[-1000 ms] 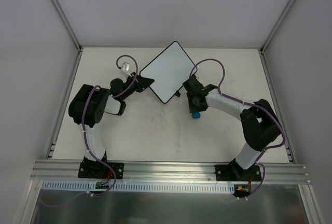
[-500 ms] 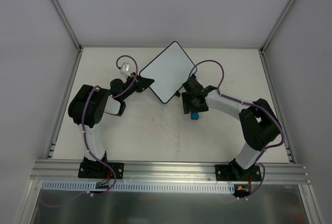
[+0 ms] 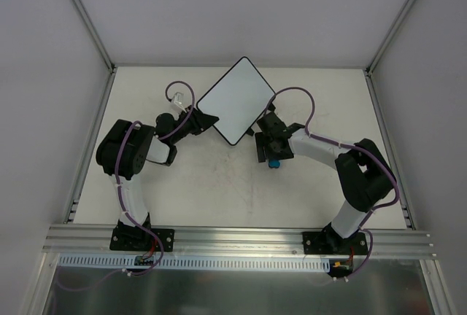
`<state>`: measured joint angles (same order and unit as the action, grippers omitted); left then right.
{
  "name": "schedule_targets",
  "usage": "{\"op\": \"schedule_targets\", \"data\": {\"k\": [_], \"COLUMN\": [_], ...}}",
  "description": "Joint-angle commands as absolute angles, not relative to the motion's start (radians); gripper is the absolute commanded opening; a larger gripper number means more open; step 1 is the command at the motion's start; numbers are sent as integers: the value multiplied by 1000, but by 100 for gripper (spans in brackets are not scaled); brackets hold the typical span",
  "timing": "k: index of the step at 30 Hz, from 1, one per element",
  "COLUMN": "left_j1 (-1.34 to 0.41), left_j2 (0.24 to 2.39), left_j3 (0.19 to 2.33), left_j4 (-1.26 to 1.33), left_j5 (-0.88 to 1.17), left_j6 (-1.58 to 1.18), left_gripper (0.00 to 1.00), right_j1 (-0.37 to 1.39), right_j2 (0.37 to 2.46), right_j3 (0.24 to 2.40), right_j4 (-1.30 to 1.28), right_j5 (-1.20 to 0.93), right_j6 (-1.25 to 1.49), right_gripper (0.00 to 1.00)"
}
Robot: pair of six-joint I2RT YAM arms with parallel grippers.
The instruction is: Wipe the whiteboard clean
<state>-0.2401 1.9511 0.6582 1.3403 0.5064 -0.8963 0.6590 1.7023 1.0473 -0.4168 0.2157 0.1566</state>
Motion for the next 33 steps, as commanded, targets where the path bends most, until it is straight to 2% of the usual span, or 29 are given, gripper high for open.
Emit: {"op": "schedule_targets", "data": {"k": [1,3,6,9,10,13,14,24,33], "left_j1": [-255,-253,-253,-255,-255,-255,-255,-250,-222], "left_j2": [1919,1919,1917,1913,1911,1896,1885,1838,1732], "left_j3": [643,641,641,638,635,624,614,545,423], "left_j4": [1681,1681,1681,1681,1681,1681,1681,1680,1592], "left_j5": [531,529,526,528,528,525,522,499,494], "left_j6": [-867,-867,-870,-867,-865,-851,-847,-810,-769], "left_gripper": [34,40,41,53,66,88,99,99,99], "right_j1": [667,667,666,667,667,667,667,667,664], "right_j2": [1670,1672,1669,1660,1655,1628,1614,1551,1373], "right_j3": [1045,1045,1039,1032,1026,1008,999,982,891], "right_j4": [-394,-394,-388,-380,-376,-345,-335,-330,-279], "right_j5": [207,207,206,212,209,207,206,229,268], "right_j6": [166,164,166,170,172,178,178,169,118], "right_gripper": [74,73,73,73,73,74,74,74,75]}}
